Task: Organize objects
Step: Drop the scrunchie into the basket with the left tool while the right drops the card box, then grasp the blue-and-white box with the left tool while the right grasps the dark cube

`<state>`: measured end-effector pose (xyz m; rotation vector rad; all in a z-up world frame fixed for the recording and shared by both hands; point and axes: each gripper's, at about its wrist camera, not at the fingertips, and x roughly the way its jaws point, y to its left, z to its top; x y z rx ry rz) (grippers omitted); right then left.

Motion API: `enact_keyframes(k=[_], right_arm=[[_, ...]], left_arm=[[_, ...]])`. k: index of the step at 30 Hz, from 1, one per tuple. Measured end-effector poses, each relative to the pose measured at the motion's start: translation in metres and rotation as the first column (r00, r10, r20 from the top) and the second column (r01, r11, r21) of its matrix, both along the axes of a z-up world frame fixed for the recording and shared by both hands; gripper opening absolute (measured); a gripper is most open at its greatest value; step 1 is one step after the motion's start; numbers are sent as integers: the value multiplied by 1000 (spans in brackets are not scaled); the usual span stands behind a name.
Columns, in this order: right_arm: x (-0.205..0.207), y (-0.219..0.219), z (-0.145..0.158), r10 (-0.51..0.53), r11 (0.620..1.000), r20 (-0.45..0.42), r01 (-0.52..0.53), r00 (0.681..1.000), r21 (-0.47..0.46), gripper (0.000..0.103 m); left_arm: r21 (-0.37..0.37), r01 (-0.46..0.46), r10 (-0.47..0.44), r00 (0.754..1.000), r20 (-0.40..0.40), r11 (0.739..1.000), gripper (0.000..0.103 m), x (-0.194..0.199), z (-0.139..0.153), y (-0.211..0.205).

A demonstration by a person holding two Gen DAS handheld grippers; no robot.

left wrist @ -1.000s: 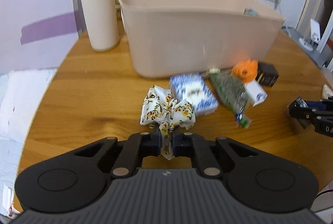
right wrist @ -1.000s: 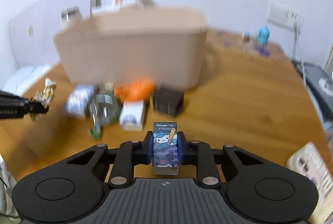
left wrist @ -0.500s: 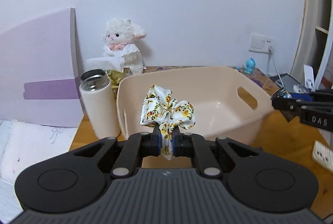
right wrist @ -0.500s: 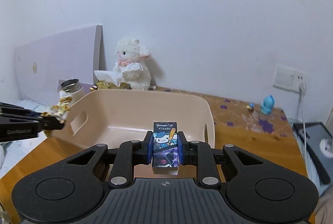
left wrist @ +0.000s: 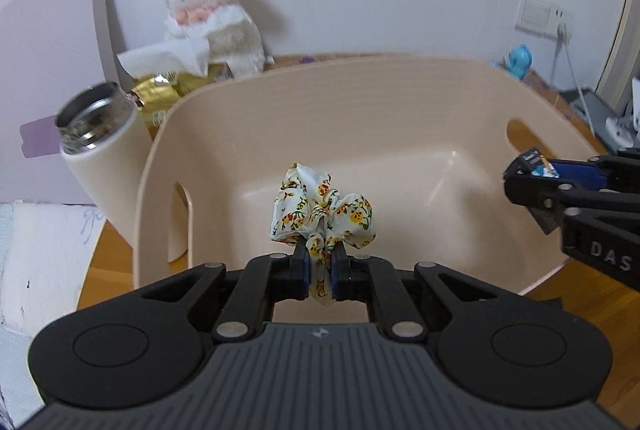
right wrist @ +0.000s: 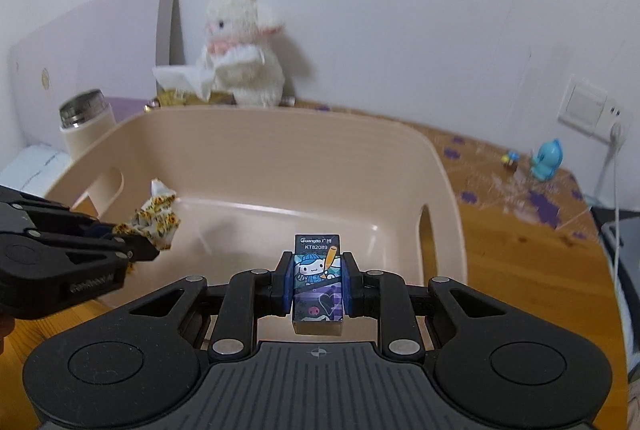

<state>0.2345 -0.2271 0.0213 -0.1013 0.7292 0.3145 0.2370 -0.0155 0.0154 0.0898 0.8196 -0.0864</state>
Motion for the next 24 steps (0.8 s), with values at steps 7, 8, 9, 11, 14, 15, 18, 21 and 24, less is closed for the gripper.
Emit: enact_keyframes(k=[7,8,9,11,14,15,18,21,24], right_arm=[[-24,-11,23,-15,1000,74,13,997,21,79],[-31,-13,28,-13,1000,90,12,996,18,84],[-35,-13,34,-13,1000,102,11,995,15,88],[-50,-16,45,-16,1000,127,14,992,12,103],[-71,-22,52,-21,1000,144,22,989,-2,103],[-77,-24,51,-27,1000,141,29,990,-11,103],[-90,-27,41,-31,999,108,36,994,-41,103],[-96,-29,23,-32,996,63,37,998,-87,103],[-96,-30,-2,-46,993,1,46,999,-110,103]], left_arm=[[-11,-9,9,999,30,1000,66,-14,14,7],[-14,-10,11,999,51,1000,71,-21,21,9],[-20,-9,10,997,74,1000,78,-28,27,11],[-29,-1,4,994,110,1000,83,-42,40,14],[-22,2,2,990,144,1000,91,-61,52,18],[-16,1,1,989,149,1000,91,-68,54,19],[-2,14,-14,989,150,1000,94,-89,54,20],[17,21,-23,990,140,1000,94,-106,45,21],[9,27,-28,994,101,1000,94,-116,30,20]])
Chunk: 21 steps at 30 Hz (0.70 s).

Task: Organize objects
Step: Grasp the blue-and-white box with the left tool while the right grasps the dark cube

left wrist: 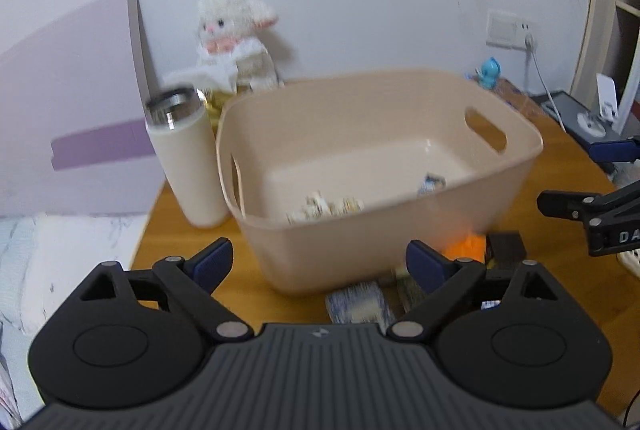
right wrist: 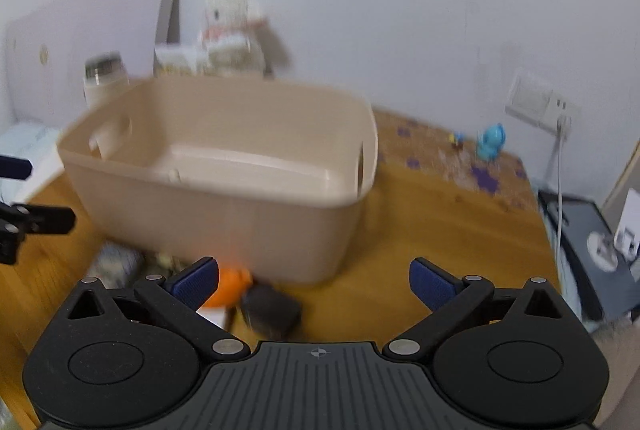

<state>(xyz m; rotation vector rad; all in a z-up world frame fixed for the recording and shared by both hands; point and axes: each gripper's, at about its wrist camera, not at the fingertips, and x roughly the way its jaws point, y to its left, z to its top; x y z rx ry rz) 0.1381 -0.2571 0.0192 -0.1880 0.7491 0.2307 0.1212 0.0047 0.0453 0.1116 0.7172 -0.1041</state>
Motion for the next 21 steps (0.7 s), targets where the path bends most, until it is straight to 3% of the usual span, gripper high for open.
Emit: enact_keyframes(k=[6,13,21], right_arm=[[8,-1,-45,-40,998,-111,45,993,42,103],[17,0,-64,-80,993,-120,89,990,72,103],[28,11,-73,-93,993,-99,99,991,61,103]], left_arm=[[4,-17,18,996,-87,1000,94,6,-36,-1],[-16,-62,59,984,-165,998,94,23,-73,1],[-69,-66,51,978,-202,995,94,39,-86,-1]])
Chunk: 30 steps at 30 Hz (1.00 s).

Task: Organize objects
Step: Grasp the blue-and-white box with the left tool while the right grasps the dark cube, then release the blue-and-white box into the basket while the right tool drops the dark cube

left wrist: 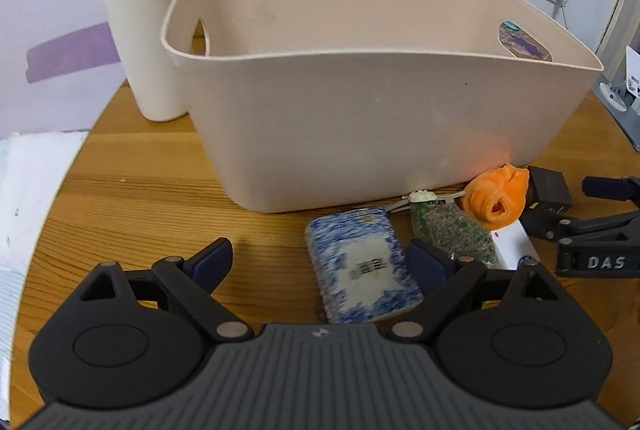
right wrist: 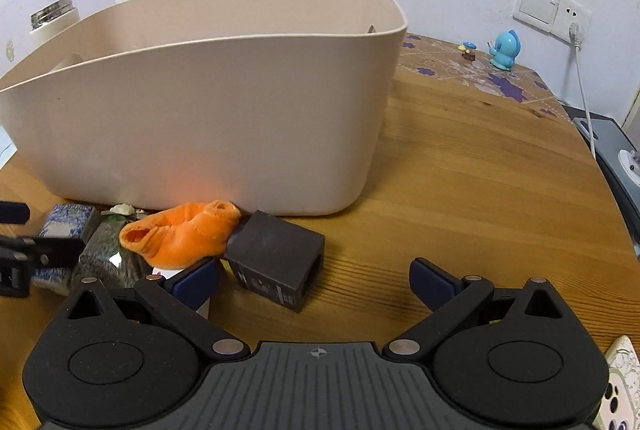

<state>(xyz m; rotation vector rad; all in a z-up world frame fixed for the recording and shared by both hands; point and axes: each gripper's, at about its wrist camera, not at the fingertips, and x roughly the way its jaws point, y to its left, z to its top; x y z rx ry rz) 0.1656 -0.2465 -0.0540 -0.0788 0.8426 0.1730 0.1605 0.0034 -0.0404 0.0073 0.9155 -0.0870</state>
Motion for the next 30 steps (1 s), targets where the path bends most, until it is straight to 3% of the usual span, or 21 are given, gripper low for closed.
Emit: enact_keyframes(k=[6,14,19,24,30], right_arm=[[1,-1,-4,-9,1000,24,9,1000,18,86],[-8,2,-2,44,999,52,-45,998,20,47],[-16,-2,0,43,998,43,-45,998,37,47],[-31,-13,12,30,997,65,-35,997,67,47],[-54,-23,52,38,996,154,-50,987,71,47]], left_arm=[[29,7,-6,1000,-22,1000,93,5,-9,-5],[39,13,-12,1000,-10,999,80,-1,-6,-2],[33,44,-43,999,-8,998,48,-9,2,-2],[43,64,-64,998,-10,997,48,-19,7,-3],[49,91,-94,994,51,995,48,-41,32,-4]])
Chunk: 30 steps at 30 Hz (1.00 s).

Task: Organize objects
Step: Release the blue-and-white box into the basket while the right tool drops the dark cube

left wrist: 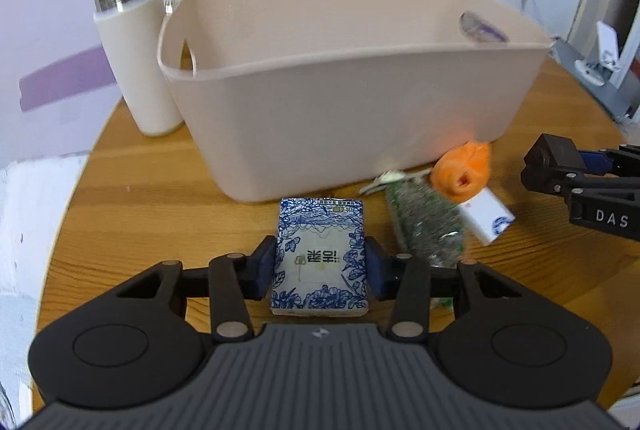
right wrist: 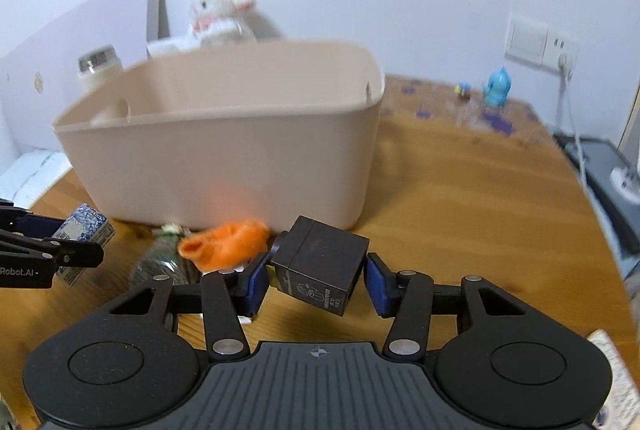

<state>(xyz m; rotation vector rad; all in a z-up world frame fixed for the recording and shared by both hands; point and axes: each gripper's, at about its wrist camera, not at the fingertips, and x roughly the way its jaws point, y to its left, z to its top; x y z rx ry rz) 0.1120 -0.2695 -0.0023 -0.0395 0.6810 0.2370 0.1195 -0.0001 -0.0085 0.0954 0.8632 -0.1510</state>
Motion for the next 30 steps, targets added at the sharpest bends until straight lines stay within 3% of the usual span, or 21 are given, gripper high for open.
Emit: enact_keyframes(k=[8,15,21,25,30], right_arm=[[-16,-5,53,11,1000,135,-12,991,7,47],[1,-4,88,3,999,227,-11,974,33,47],[47,8,89,0,998,192,-11,981,58,47],[74,16,79,-7,999,166,0,986,39,47],[99,25,60,7,1000,102,-8,995,4,47]], left_arm=[[-16,17,-15,993,117,1000,48,-18,47,2],[-33,6,2,975,223,999,48,-18,87,6],[-5,-1,3,955,296,1000,48,7,110,-4],[-7,-15,17,962,271,1000,48,40,107,-14],[9,-44,42,981,188,999,48,84,83,-26]])
